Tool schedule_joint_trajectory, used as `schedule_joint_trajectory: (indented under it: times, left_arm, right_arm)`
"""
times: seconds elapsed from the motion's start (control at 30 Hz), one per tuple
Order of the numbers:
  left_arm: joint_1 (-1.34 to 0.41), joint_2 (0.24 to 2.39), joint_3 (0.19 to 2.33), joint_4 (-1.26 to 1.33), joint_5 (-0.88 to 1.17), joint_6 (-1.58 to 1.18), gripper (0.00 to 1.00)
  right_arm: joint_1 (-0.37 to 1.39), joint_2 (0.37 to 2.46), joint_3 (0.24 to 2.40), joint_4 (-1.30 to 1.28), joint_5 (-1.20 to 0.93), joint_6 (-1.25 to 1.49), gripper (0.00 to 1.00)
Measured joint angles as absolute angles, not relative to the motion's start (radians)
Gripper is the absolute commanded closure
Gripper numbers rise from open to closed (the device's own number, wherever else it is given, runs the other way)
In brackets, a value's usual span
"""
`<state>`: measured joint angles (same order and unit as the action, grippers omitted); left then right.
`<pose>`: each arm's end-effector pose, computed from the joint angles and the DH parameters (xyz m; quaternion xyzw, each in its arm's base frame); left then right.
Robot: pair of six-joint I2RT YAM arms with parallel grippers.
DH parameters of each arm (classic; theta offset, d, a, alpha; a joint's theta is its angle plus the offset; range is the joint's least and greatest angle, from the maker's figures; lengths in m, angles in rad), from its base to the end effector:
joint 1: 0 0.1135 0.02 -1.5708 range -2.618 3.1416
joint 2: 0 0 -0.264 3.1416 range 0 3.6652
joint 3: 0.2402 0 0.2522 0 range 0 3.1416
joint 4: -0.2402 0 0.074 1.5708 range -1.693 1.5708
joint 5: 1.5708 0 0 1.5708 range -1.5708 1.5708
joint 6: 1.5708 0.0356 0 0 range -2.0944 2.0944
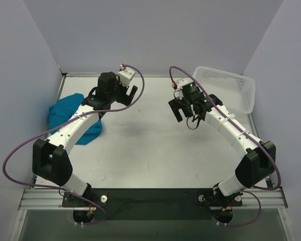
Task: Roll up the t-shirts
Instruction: Pick up the T-shirt at the corner of the board.
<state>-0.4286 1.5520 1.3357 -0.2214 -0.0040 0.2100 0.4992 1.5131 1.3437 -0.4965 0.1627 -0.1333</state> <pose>0.3333 -0.1522 0.3370 0.2638 0.8014 -0.0569 0.5337 0.3032 0.1587 0.3275 -0.2450 0.8630 0.0074 0.4417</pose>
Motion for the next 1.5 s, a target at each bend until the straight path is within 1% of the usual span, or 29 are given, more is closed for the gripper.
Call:
schedule_joint_trajectory:
  times: [0.03, 0.07, 0.13, 0.17, 0.3, 0.43, 0.47, 0.5, 0.57, 0.6, 0.7, 0.77, 0.8, 0.83, 0.9, 0.97, 1.0, 1.03, 1.07, 1.3, 1.43, 1.5]
  left_arm:
    - [-0.403, 1.546, 1.336, -0.249, 0.008, 0.216, 0.17]
    - [-0.368, 1.543, 1.34, -0.279, 0.031, 0.222, 0.19]
    - [-0.292, 1.559, 1.38, -0.367, 0.076, 0.243, 0.15]
    - [-0.245, 1.582, 1.409, -0.41, 0.094, 0.254, 0.15]
    - [-0.097, 1.706, 1.494, -0.511, 0.136, 0.271, 0.15]
    - [0.004, 1.837, 1.51, -0.602, 0.101, 0.28, 0.16]
    - [0.02, 1.884, 1.53, -0.629, 0.079, 0.284, 0.17]
    - [0.042, 1.91, 1.54, -0.642, 0.067, 0.286, 0.21]
    - [0.068, 1.959, 1.56, -0.673, 0.032, 0.293, 0.22]
    - [0.077, 1.975, 1.565, -0.684, 0.016, 0.297, 0.26]
    - [0.084, 1.993, 1.567, -0.707, -0.023, 0.302, 0.31]
    - [0.08, 1.995, 1.567, -0.714, -0.04, 0.303, 0.37]
    - [0.079, 1.995, 1.567, -0.715, -0.047, 0.302, 0.43]
    - [0.077, 1.996, 1.567, -0.715, -0.055, 0.3, 0.54]
    - [0.075, 2.0, 1.567, -0.719, -0.064, 0.291, 0.63]
    - [0.075, 2.008, 1.567, -0.724, -0.07, 0.285, 0.77]
    - [0.075, 2.012, 1.567, -0.726, -0.071, 0.283, 0.8]
    - [0.075, 2.015, 1.567, -0.727, -0.072, 0.276, 0.87]
    - [0.075, 2.016, 1.567, -0.73, -0.072, 0.276, 1.0]
    - [0.073, 2.016, 1.567, -0.761, -0.047, 0.279, 1.0]
    - [0.058, 2.007, 1.632, -0.849, 0.089, 0.282, 1.0]
    - [0.027, 1.985, 1.721, -0.907, 0.173, 0.279, 1.0]
  right_arm:
    - [0.499, 1.517, 1.357, -0.503, 0.146, -0.14, 0.0]
    - [0.499, 1.52, 1.373, -0.509, 0.125, -0.159, 0.0]
    - [0.499, 1.522, 1.398, -0.518, 0.094, -0.194, 0.0]
    - [0.499, 1.522, 1.41, -0.525, 0.079, -0.212, 0.0]
    - [0.499, 1.523, 1.429, -0.553, 0.033, -0.266, 0.0]
    - [0.499, 1.509, 1.4, -0.569, -0.011, -0.298, 0.0]
    - [0.499, 1.497, 1.383, -0.574, -0.02, -0.302, 0.0]
    - [0.499, 1.487, 1.37, -0.579, -0.029, -0.305, 0.0]
    - [0.499, 1.462, 1.347, -0.595, -0.044, -0.312, 0.0]
    - [0.499, 1.454, 1.341, -0.6, -0.052, -0.314, 0.0]
    - [0.499, 1.448, 1.339, -0.606, -0.072, -0.315, 0.0]
    - [0.499, 1.454, 1.341, -0.609, -0.084, -0.315, 0.0]
    - [0.499, 1.459, 1.345, -0.612, -0.088, -0.315, 0.0]
    - [0.499, 1.47, 1.358, -0.616, -0.091, -0.315, 0.0]
    - [0.499, 1.492, 1.383, -0.617, -0.095, -0.315, 0.0]
    - [0.499, 1.518, 1.411, -0.616, -0.097, -0.316, 0.0]
    - [0.499, 1.528, 1.42, -0.614, -0.097, -0.316, 0.0]
    - [0.499, 1.538, 1.429, -0.614, -0.098, -0.316, 0.0]
    - [0.499, 1.548, 1.435, -0.612, -0.099, -0.316, 0.0]
    - [0.506, 1.568, 1.441, -0.611, -0.103, -0.316, 0.0]
    - [0.506, 1.568, 1.442, -0.611, -0.101, -0.318, 0.0]
    - [0.506, 1.568, 1.443, -0.609, -0.093, -0.318, 0.0]
